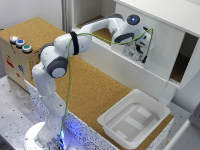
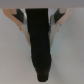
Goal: Slide the door to the left
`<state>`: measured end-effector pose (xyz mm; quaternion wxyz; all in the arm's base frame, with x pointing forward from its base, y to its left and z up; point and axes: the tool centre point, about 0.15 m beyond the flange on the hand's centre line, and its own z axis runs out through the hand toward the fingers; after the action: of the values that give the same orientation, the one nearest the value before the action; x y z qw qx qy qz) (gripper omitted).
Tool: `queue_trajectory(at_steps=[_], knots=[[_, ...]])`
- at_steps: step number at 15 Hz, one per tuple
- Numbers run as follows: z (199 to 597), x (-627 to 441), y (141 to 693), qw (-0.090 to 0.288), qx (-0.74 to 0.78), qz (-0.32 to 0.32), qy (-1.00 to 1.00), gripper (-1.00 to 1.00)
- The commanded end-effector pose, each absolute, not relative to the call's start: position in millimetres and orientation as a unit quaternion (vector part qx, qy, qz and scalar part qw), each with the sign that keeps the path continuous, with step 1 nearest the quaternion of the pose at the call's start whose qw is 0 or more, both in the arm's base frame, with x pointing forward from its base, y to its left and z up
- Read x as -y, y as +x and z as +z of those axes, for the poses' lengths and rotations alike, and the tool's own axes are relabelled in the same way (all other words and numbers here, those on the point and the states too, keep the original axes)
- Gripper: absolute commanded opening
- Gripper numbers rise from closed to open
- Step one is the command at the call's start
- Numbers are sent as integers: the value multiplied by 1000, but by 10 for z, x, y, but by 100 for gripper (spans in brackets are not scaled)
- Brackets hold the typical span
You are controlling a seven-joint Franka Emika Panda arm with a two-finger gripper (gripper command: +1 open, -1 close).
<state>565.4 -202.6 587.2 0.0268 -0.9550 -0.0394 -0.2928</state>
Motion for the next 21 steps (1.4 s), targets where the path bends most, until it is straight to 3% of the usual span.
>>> queue_trajectory(at_steps=[1,12,17,21], knots=[[5750,1549,5567,-18,25,-294,-955,-100],[5747,1041,5578,-25,42,-296,-954,-100],[5737,765,5552,-51,55,-305,-949,-100],[5726,542,5540,-43,65,-302,-950,-100]])
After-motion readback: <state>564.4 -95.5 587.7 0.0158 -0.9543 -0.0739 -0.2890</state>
